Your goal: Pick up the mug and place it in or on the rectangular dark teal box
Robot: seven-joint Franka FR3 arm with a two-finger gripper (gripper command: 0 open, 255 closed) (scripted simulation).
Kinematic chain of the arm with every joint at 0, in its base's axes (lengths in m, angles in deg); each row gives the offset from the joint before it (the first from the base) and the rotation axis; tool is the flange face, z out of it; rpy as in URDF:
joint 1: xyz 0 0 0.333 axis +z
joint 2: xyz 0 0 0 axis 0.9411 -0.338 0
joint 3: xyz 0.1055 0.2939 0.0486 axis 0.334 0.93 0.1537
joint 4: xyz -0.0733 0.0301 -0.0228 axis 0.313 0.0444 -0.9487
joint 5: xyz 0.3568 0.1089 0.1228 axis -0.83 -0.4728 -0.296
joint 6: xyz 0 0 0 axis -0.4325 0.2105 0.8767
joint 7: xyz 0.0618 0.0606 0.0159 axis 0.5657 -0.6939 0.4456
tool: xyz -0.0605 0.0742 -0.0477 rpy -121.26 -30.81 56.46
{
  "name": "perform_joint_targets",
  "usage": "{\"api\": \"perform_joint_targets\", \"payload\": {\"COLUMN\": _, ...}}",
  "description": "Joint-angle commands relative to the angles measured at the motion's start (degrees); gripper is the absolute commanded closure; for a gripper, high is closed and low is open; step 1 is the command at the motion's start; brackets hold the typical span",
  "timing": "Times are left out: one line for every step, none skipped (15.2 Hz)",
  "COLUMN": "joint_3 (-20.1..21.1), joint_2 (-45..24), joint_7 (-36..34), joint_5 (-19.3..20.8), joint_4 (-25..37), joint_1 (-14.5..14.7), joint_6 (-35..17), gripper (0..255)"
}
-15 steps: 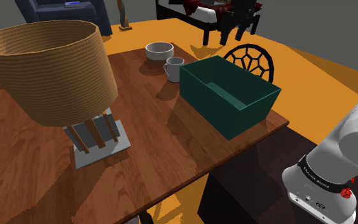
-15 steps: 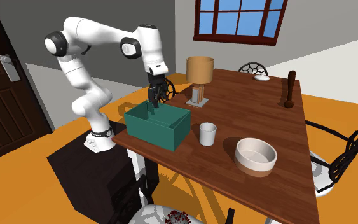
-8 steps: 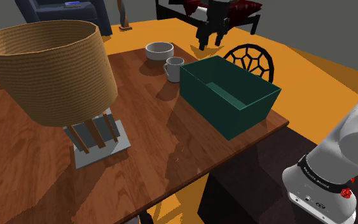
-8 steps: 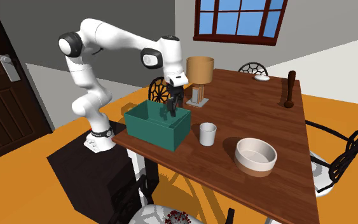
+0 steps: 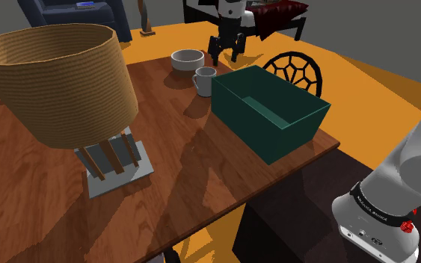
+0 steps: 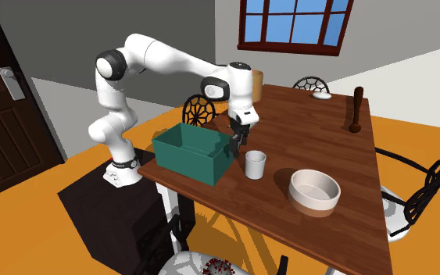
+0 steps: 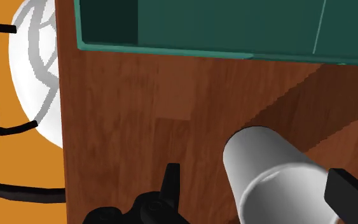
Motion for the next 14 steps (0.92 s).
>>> {"api": "perform_joint_targets", "payload": {"joint_3": 0.03, "joint_2": -4.78, "joint_7": -0.78, "joint_5": -0.13, "joint_4": 5.05, "joint_1": 0.11, "joint_6": 0.67, "gripper": 0}}
{"api": "perform_joint_targets", "payload": {"joint_3": 0.05, "joint_2": -7.27, "joint_7": -1.15, "joint_5": -0.19, "joint_4": 7.7, "joint_1": 0.17, "joint_6": 1.03, "gripper": 0}}
{"api": "perform_joint_targets", "payload": {"joint_3": 0.06, "joint_2": -9.81, "joint_7": -1.52, "joint_5": -0.25, "joint_4": 10.5, "joint_1": 0.24, "joint_6": 1.48, "gripper": 0}}
{"api": "perform_joint_targets", "payload": {"joint_3": 0.06, "joint_2": -12.42, "joint_7": -1.9, "joint_5": -0.31, "joint_4": 13.47, "joint_1": 0.3, "joint_6": 2.03, "gripper": 0}}
{"api": "perform_joint_targets", "payload": {"joint_3": 0.05, "joint_2": -12.47, "joint_7": -1.9, "joint_5": -0.32, "joint_4": 13.53, "joint_1": 0.3, "joint_6": 2.04, "gripper": 0}}
{"api": "perform_joint_targets", "payload": {"joint_3": 0.06, "joint_2": -12.63, "joint_7": -1.89, "joint_5": -0.33, "joint_4": 13.0, "joint_1": 0.33, "joint_6": 1.35, "gripper": 0}}
{"api": "perform_joint_targets", "payload": {"joint_3": 0.08, "joint_2": -12.78, "joint_7": -1.88, "joint_5": -0.34, "joint_4": 12.46, "joint_1": 0.36, "joint_6": 0.65, "gripper": 0}}
{"api": "perform_joint_targets", "payload": {"joint_3": 0.09, "joint_2": -12.96, "joint_7": -1.87, "joint_5": -0.35, "joint_4": 11.96, "joint_1": 0.39, "joint_6": -0.03, "gripper": 0}}
{"api": "perform_joint_targets", "payload": {"joint_3": 0.1, "joint_2": -13.18, "joint_7": -1.85, "joint_5": -0.36, "joint_4": 11.51, "joint_1": 0.41, "joint_6": -0.69, "gripper": 0}}
{"api": "perform_joint_targets", "payload": {"joint_3": 0.11, "joint_2": -13.39, "joint_7": -1.84, "joint_5": -0.37, "joint_4": 11.04, "joint_1": 0.44, "joint_6": -1.37, "gripper": 0}}
{"api": "perform_joint_targets", "payload": {"joint_3": 0.12, "joint_2": -13.6, "joint_7": -1.83, "joint_5": -0.39, "joint_4": 10.6, "joint_1": 0.46, "joint_6": -2.03, "gripper": 0}}
{"api": "perform_joint_targets", "payload": {"joint_3": 0.14, "joint_2": -13.97, "joint_7": -1.81, "joint_5": -0.41, "joint_4": 9.92, "joint_1": 0.5, "joint_6": -3.07, "gripper": 0}}
{"api": "perform_joint_targets", "payload": {"joint_3": 0.14, "joint_2": -13.96, "joint_7": -1.81, "joint_5": -0.41, "joint_4": 9.92, "joint_1": 0.5, "joint_6": -3.07, "gripper": 0}}
{"api": "perform_joint_targets", "payload": {"joint_3": 0.14, "joint_2": -13.97, "joint_7": -1.81, "joint_5": -0.41, "joint_4": 9.92, "joint_1": 0.5, "joint_6": -3.07, "gripper": 0}}
